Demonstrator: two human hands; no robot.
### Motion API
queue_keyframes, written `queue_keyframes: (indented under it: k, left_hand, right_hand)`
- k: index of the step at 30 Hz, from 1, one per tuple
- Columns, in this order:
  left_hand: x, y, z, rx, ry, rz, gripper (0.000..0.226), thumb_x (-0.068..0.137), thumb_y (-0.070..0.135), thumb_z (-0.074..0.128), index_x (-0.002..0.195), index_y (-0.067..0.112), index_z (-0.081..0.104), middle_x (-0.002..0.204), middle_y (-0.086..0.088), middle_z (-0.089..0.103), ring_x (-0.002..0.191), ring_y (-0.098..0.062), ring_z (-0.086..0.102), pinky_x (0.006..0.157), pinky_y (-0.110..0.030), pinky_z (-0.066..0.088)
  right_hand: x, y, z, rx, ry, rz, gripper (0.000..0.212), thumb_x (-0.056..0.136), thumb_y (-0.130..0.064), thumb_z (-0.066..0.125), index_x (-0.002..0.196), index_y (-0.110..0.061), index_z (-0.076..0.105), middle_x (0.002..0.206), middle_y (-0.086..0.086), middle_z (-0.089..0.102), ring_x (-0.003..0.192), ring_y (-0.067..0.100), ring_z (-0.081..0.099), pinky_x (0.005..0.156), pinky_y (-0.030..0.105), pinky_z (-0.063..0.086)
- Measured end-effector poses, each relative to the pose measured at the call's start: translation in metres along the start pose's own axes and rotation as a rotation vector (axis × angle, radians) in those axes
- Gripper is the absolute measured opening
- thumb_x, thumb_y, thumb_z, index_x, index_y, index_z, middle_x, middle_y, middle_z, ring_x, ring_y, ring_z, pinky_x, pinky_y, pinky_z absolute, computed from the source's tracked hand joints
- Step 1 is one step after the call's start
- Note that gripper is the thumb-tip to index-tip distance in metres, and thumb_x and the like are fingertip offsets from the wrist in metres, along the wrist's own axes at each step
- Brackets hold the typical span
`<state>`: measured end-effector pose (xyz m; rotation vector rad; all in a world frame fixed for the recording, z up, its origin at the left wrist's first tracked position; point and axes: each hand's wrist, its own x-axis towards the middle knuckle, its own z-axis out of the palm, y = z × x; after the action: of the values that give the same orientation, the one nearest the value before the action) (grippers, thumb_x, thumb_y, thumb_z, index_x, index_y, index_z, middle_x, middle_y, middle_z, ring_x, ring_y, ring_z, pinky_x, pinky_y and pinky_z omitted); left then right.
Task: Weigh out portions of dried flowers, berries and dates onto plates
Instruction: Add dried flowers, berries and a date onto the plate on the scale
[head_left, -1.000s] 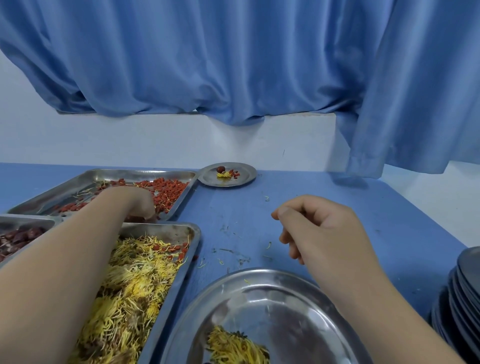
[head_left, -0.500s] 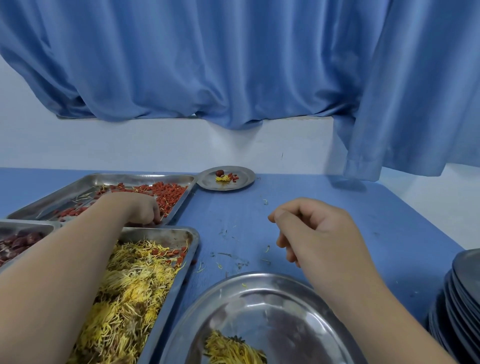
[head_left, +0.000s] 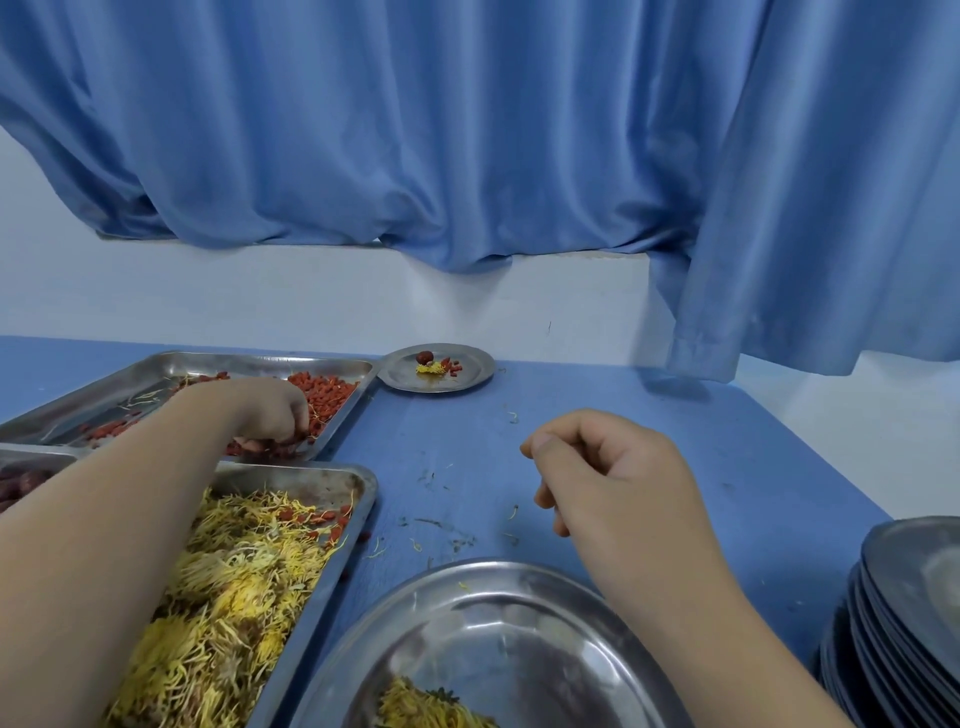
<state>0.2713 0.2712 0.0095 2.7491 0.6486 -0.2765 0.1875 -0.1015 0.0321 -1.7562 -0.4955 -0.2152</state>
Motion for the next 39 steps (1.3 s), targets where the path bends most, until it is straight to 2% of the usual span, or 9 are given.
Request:
queue_keyframes:
  k: [3, 10, 13, 19, 21, 25, 29, 33, 39]
  left_hand:
    - [0.0, -0.005, -0.003, -0.083, 0.104, 0.041, 0.037, 0.084, -0.013, 0.04, 0.089, 0.014, 0.064, 0.099, -0.013, 0.061, 0.077, -0.027, 0.065, 0.055, -0.029, 0.053]
    - [-0.009, -0.011, -0.005, -0.306, 0.227, 0.077, 0.017, 0.081, -0.01, 0.068, 0.087, 0.005, 0.064, 0.094, -0.016, 0.066, 0.076, -0.026, 0.071, 0.054, -0.026, 0.055]
    - [-0.016, -0.006, -0.006, -0.472, 0.266, 0.124, 0.016, 0.081, -0.011, 0.066, 0.089, 0.002, 0.064, 0.095, -0.017, 0.065, 0.078, -0.028, 0.07, 0.055, -0.025, 0.057]
    - [-0.033, 0.0, -0.007, -0.427, 0.326, 0.078, 0.017, 0.082, -0.013, 0.062, 0.084, 0.004, 0.066, 0.094, -0.015, 0.065, 0.08, -0.025, 0.068, 0.053, -0.024, 0.055]
    - [-0.04, -0.002, -0.011, -0.562, 0.336, 0.104, 0.014, 0.083, -0.014, 0.062, 0.086, 0.0, 0.065, 0.096, -0.02, 0.066, 0.08, -0.028, 0.069, 0.056, -0.026, 0.058]
    - [-0.074, 0.017, -0.014, -0.97, 0.161, 0.245, 0.015, 0.085, -0.014, 0.061, 0.092, 0.0, 0.062, 0.093, -0.019, 0.062, 0.077, -0.023, 0.072, 0.067, -0.027, 0.06]
    - [-0.129, 0.06, -0.005, -1.068, -0.029, 0.404, 0.019, 0.084, -0.015, 0.059, 0.086, 0.003, 0.063, 0.079, -0.012, 0.067, 0.073, -0.022, 0.073, 0.064, -0.024, 0.059]
    - [-0.191, 0.099, 0.008, -1.046, -0.178, 0.552, 0.018, 0.082, -0.016, 0.06, 0.083, 0.002, 0.064, 0.083, -0.019, 0.066, 0.073, -0.024, 0.071, 0.066, -0.026, 0.059]
    - [-0.245, 0.139, 0.038, -0.683, -0.307, 0.661, 0.023, 0.088, -0.011, 0.059, 0.111, -0.013, 0.058, 0.094, -0.021, 0.067, 0.082, -0.026, 0.068, 0.081, -0.032, 0.058]
  right_hand:
    - [0.001, -0.001, 0.0, -0.001, 0.003, 0.0, 0.011, 0.082, -0.016, 0.058, 0.072, -0.014, 0.064, 0.065, 0.018, 0.054, 0.047, 0.011, 0.04, 0.043, 0.017, 0.036]
    - [-0.001, -0.004, 0.0, 0.011, -0.01, -0.01, 0.013, 0.082, -0.017, 0.058, 0.071, -0.012, 0.064, 0.066, 0.017, 0.054, 0.047, 0.009, 0.04, 0.041, 0.014, 0.036]
    - [0.0, -0.001, 0.0, 0.0, -0.008, -0.006, 0.014, 0.082, -0.017, 0.058, 0.072, -0.009, 0.063, 0.067, 0.018, 0.055, 0.048, 0.01, 0.041, 0.042, 0.015, 0.036]
    - [-0.001, 0.003, 0.002, -0.015, -0.011, -0.008, 0.015, 0.083, -0.017, 0.058, 0.075, -0.005, 0.062, 0.069, 0.021, 0.054, 0.049, 0.011, 0.04, 0.043, 0.018, 0.037]
    - [0.0, 0.002, 0.001, -0.024, -0.01, -0.025, 0.016, 0.082, -0.017, 0.057, 0.076, -0.003, 0.061, 0.07, 0.022, 0.053, 0.05, 0.012, 0.04, 0.043, 0.019, 0.036]
    - [0.002, -0.006, -0.005, -0.004, 0.023, -0.042, 0.014, 0.081, -0.017, 0.058, 0.074, -0.006, 0.061, 0.069, 0.021, 0.055, 0.05, 0.013, 0.041, 0.043, 0.02, 0.036]
    - [-0.002, -0.026, -0.008, 0.078, 0.029, -0.05, 0.015, 0.082, -0.016, 0.057, 0.071, -0.01, 0.064, 0.066, 0.018, 0.058, 0.048, 0.012, 0.045, 0.042, 0.02, 0.038]
    - [-0.026, -0.054, -0.01, 0.184, -0.001, -0.076, 0.016, 0.082, -0.017, 0.058, 0.069, -0.015, 0.066, 0.057, 0.008, 0.061, 0.047, 0.011, 0.048, 0.041, 0.022, 0.04]
    - [-0.075, -0.06, -0.036, 0.062, 0.018, -0.158, 0.012, 0.082, -0.017, 0.059, 0.071, -0.02, 0.065, 0.061, 0.011, 0.059, 0.048, 0.009, 0.048, 0.046, 0.019, 0.041]
